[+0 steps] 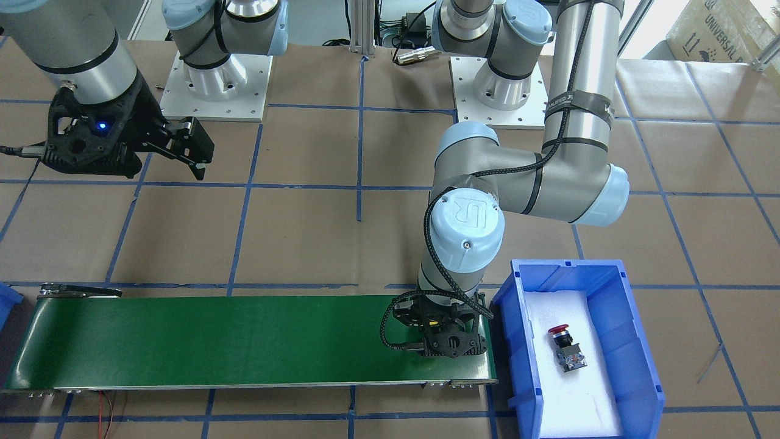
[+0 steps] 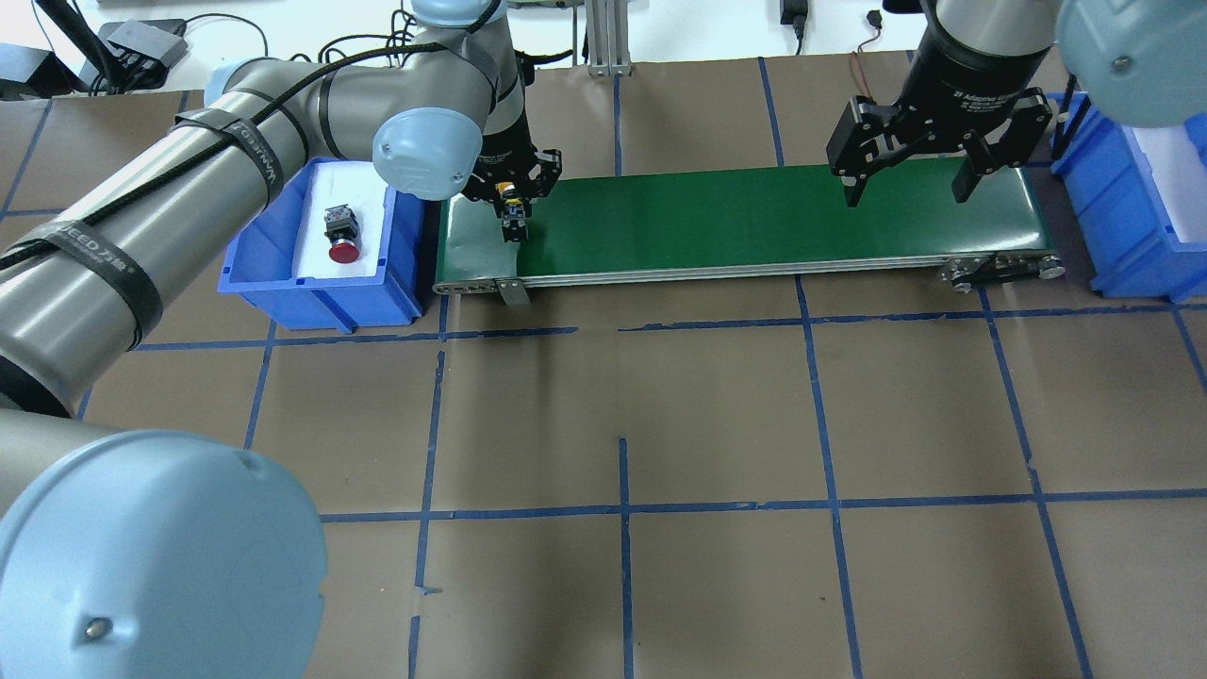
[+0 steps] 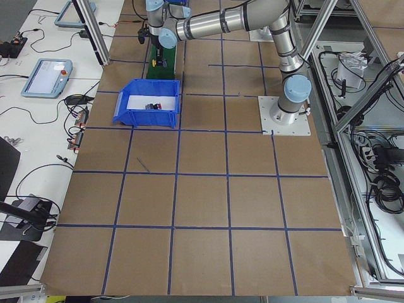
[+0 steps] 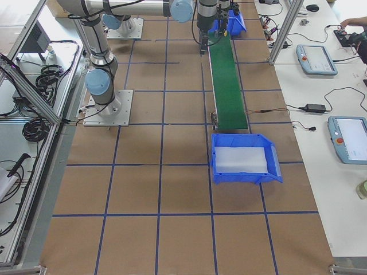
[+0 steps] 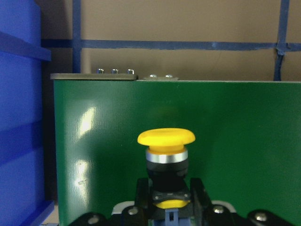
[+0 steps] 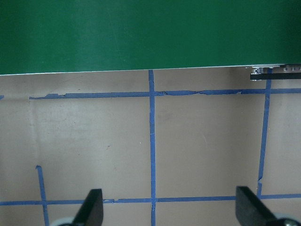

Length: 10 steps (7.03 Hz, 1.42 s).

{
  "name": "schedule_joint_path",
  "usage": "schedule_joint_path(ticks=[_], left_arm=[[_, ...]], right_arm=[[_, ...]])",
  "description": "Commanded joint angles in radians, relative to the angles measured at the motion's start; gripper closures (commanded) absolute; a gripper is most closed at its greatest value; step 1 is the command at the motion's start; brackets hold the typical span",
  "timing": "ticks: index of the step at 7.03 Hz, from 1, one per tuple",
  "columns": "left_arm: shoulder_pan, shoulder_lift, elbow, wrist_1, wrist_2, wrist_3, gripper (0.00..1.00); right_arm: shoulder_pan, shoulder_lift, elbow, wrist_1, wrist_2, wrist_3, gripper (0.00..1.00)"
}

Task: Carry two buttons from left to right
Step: 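Lift the yellow-capped button and carry it onto the green conveyor, then release the button on the belt and return the left gripper to the bin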

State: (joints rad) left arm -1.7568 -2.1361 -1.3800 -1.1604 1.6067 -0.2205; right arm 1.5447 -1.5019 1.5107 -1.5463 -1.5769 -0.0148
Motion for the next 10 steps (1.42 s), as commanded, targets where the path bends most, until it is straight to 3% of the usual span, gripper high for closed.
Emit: schedule_joint_path(ticks=[1,3,7,10], left_arm=[[0.005,-0.004,-0.002,0.007,-0.004,0.001,0.0],[0.04,0.027,0.018,0.004,-0.005,0.019,0.0],[0.354,0.104,0.013,-0.013,-0.103,0.327,0.0],[0.373,0.042,-0.001,-0.001,-0.076,0.331,0.0]], right_arm=[[0.0,0.002,0.0,0.0,0.0,-0.001,0.0],[0.0,0.0,0.0,0.0,0.0,-0.001,0.0],[-0.002,-0.005,0.026,-0.012,-0.006,-0.001,0.0],[-0.002,-0.005,0.026,-0.012,-0.008,0.001,0.0]])
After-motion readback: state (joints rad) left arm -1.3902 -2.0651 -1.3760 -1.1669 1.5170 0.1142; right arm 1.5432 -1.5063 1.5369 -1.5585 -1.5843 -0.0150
